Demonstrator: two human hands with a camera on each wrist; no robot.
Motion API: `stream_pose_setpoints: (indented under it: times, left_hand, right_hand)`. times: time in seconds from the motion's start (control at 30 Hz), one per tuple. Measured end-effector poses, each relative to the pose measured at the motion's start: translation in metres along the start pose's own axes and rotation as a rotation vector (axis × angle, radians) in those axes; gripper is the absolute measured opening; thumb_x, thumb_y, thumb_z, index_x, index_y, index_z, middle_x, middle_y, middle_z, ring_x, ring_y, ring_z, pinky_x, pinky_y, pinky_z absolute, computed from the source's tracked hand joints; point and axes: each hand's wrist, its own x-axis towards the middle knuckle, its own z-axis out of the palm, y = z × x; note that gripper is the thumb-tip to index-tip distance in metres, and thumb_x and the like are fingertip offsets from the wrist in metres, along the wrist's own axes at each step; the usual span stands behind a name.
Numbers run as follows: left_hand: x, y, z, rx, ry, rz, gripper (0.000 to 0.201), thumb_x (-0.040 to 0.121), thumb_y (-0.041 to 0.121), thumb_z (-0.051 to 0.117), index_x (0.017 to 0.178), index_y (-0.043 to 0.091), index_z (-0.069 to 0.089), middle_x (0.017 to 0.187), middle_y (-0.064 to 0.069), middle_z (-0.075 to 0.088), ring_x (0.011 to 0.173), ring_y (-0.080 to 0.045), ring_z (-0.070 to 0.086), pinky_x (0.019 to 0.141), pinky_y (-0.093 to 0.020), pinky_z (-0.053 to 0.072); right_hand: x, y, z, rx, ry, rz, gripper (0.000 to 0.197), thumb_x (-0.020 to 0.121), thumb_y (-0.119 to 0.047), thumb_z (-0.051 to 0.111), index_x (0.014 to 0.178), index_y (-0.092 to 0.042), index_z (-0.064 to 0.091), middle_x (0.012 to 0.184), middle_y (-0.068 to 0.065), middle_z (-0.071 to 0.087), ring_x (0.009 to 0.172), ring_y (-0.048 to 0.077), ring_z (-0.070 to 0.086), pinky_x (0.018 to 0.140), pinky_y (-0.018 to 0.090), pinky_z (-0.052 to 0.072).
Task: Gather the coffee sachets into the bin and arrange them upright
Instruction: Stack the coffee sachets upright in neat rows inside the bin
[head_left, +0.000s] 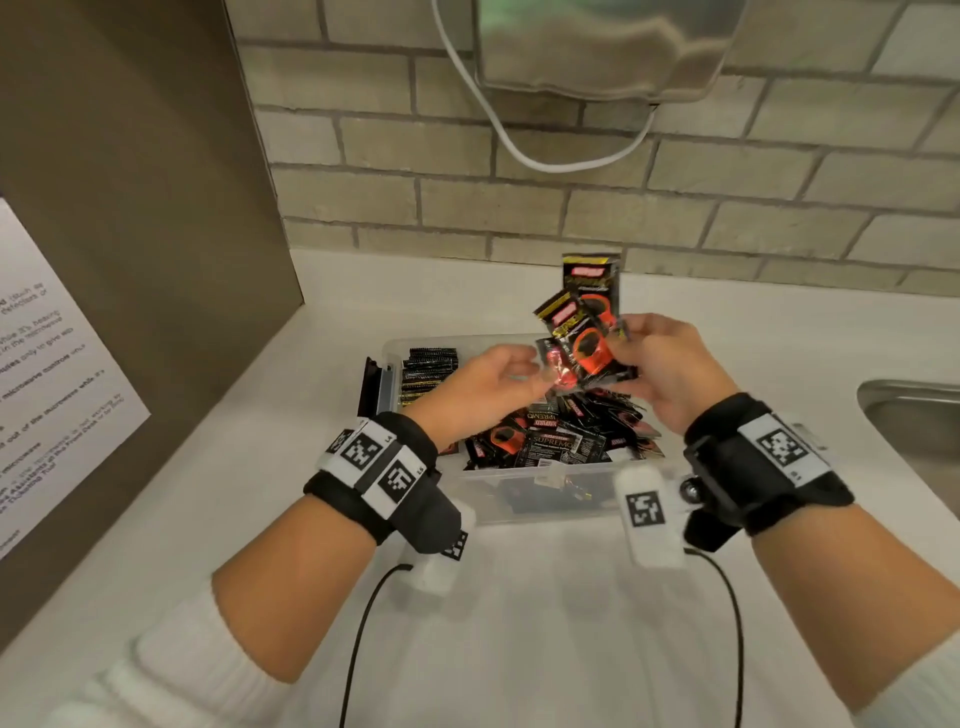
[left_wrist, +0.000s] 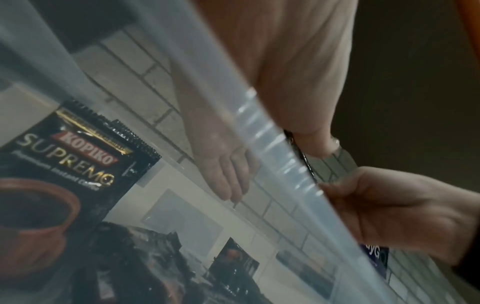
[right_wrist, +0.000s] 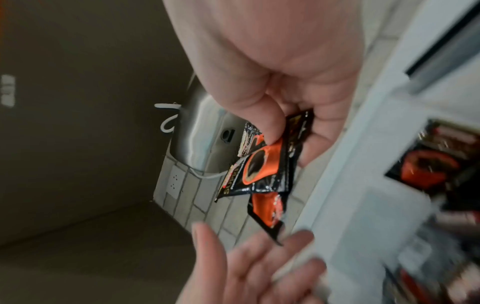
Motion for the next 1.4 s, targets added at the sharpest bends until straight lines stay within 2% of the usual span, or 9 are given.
stream_pose_setpoints:
  times: [0.27,0.37,0.47,0.63,0.83,1.0,1.13,1.27,1.4]
  left_hand:
    - [-0.008,-0.012,-0.009,-0.426,0.348,-0.064,0.029,0.089,0.013,0.059,0.117,0.017,0.052,0.116,-0.009,0.063,0.101,-0.023,0.064,0.088,-0.038,0.053]
    - [-0.013,-0.019,-0.011,-0.374,0.278,-0.074,0.033,0.089,0.009,0.058,0.121,0.015,0.052,0.116,-0.009,0.063,0.103,-0.021,0.063,0.089,-0.034,0.052]
    - [-0.015,-0.029,-0.010,-0.383,0.312,-0.135,0.036,0.090,0.010,0.057,0.124,0.016,0.049,0.118,-0.007,0.060,0.105,-0.020,0.061,0.084,-0.034,0.054]
    - [-0.013,-0.035,-0.011,-0.407,0.458,-0.163,0.031,0.090,0.014,0.058,0.121,0.010,0.051,0.113,-0.009,0.063,0.101,-0.021,0.062,0.090,-0.036,0.052]
    - [-0.013,-0.032,-0.008,-0.324,0.457,-0.094,0.017,0.088,0.020,0.063,0.104,0.017,0.061,0.101,-0.005,0.066,0.092,-0.021,0.065,0.080,-0.036,0.055]
    - [-0.013,-0.032,-0.008,-0.318,0.443,-0.073,0.025,0.094,0.020,0.052,0.119,0.016,0.057,0.105,-0.003,0.062,0.094,-0.019,0.061,0.088,-0.040,0.053]
    - [-0.014,-0.033,-0.011,-0.372,0.407,-0.133,0.026,0.099,0.016,0.040,0.120,0.024,0.052,0.117,-0.014,0.059,0.094,-0.020,0.057,0.090,-0.041,0.050]
    - [-0.014,-0.034,-0.016,-0.694,0.438,-0.121,0.043,0.093,-0.001,0.048,0.133,0.014,0.042,0.123,-0.006,0.054,0.102,-0.017,0.059,0.076,-0.030,0.055]
    - [-0.015,-0.032,-0.016,-0.780,0.395,-0.100,0.030,0.093,0.006,0.051,0.122,0.004,0.049,0.109,-0.006,0.062,0.093,-0.015,0.066,0.085,-0.036,0.056]
  right_hand:
    - [-0.009,0.031,0.053,0.181,-0.255,0.093,0.027,0.092,-0.005,0.051,0.119,-0.010,0.053,0.111,0.010,0.066,0.100,0.025,0.066,0.086,0.047,0.055]
    - [-0.009,0.036,0.064,0.077,-0.179,0.029,0.016,0.093,-0.024,0.054,0.106,-0.018,0.063,0.103,0.003,0.070,0.094,0.021,0.068,0.084,0.043,0.055]
    - [-0.006,0.045,0.069,0.124,-0.009,-0.078,0.012,0.093,-0.016,0.054,0.092,-0.018,0.065,0.096,0.005,0.071,0.087,0.019,0.069,0.079,0.035,0.056]
    - [-0.003,0.050,0.061,0.304,0.098,-0.109,0.013,0.092,-0.008,0.053,0.087,-0.016,0.063,0.095,0.008,0.067,0.094,0.028,0.065,0.097,0.051,0.048]
    - [-0.012,0.048,0.064,0.020,-0.119,-0.166,0.019,0.091,-0.003,0.054,0.100,-0.015,0.065,0.087,-0.002,0.070,0.074,0.005,0.068,0.064,0.019,0.055]
    - [-0.013,0.047,0.068,-0.051,-0.170,-0.084,0.019,0.091,-0.009,0.056,0.108,-0.011,0.062,0.096,0.008,0.067,0.088,0.026,0.067,0.070,0.041,0.058]
    - [-0.005,0.050,0.067,-0.014,-0.003,-0.110,0.012,0.093,-0.009,0.051,0.097,-0.018,0.057,0.103,0.008,0.066,0.093,0.021,0.065,0.077,0.031,0.053]
    - [0.000,0.054,0.064,0.131,0.191,-0.043,0.019,0.093,-0.008,0.051,0.082,-0.023,0.049,0.101,0.012,0.062,0.103,0.032,0.062,0.093,0.049,0.050]
    - [-0.001,0.050,0.069,0.152,0.161,-0.066,0.019,0.091,0.000,0.052,0.104,-0.013,0.055,0.102,0.005,0.063,0.103,0.025,0.062,0.094,0.042,0.050]
